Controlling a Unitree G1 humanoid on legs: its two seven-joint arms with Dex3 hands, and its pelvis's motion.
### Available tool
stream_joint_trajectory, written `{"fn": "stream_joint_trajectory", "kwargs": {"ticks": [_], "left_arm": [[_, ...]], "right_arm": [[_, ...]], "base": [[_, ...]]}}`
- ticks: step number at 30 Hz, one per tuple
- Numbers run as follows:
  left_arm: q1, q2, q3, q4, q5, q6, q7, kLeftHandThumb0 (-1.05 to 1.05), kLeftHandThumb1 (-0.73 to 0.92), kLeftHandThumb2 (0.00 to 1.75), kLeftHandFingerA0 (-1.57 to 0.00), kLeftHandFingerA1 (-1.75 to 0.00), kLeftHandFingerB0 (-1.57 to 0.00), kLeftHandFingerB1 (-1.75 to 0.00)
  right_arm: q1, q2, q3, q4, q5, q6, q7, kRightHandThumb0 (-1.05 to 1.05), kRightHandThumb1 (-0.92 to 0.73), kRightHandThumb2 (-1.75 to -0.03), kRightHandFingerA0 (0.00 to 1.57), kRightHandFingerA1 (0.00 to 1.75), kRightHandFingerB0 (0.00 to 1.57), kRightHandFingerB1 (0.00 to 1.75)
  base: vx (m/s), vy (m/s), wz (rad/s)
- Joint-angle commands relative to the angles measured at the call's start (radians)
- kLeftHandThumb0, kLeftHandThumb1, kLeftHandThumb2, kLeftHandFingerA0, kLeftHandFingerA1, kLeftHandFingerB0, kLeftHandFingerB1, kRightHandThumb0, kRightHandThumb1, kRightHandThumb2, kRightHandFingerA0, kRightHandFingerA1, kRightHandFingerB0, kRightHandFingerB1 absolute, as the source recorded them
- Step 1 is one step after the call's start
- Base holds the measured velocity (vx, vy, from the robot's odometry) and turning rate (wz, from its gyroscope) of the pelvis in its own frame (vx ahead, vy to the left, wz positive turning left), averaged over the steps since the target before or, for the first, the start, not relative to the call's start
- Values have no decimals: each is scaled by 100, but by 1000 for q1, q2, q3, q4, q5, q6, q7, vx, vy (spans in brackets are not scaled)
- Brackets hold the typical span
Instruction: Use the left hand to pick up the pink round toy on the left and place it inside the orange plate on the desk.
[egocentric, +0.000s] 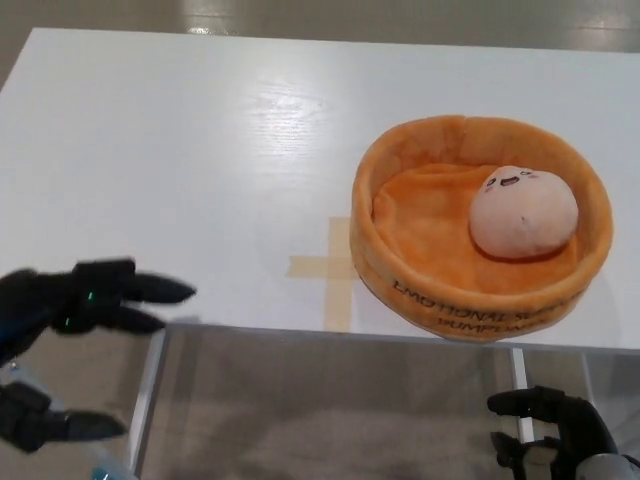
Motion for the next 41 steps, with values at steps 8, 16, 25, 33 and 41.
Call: {"fn": "stream_joint_trajectory", "kwargs": {"ticks": [8, 16, 25, 33, 41], "left_arm": [[22, -29, -147, 498, 20, 17, -151, -27, 45, 60, -44, -47, -47, -40], [-43, -107, -216, 776, 298, -189, 325, -34, 47, 63, -17, -36, -20, -34], [-175, -183, -282, 1046, 346, -158, 550, -40, 56, 58, -21, -32, -29, -31], [-279, -268, -253, 1210, 278, -64, 622, -45, 57, 59, -18, -33, -27, -30], [-317, -328, -224, 1318, 240, -61, 654, -52, 47, 72, -13, -41, -18, -38]], "right_arm": [[51, -23, 17, 13, -17, -18, -36, -16, -61, -58, 64, 88, 55, 74], [51, -20, 15, 12, -8, -17, -36, -14, -61, -58, 63, 88, 55, 74], [47, -21, 25, 12, -15, -13, -37, -17, -61, -57, 64, 88, 56, 75], [59, -16, 21, 12, -8, -19, -41, -18, -62, -58, 62, 89, 54, 74], [65, -9, 18, 12, -3, -28, -54, -17, -61, -58, 60, 90, 53, 76]], "base": [[0, 0, 0], [0, 0, 0], [0, 0, 0], [0, 0, 0], [0, 0, 0]]}}
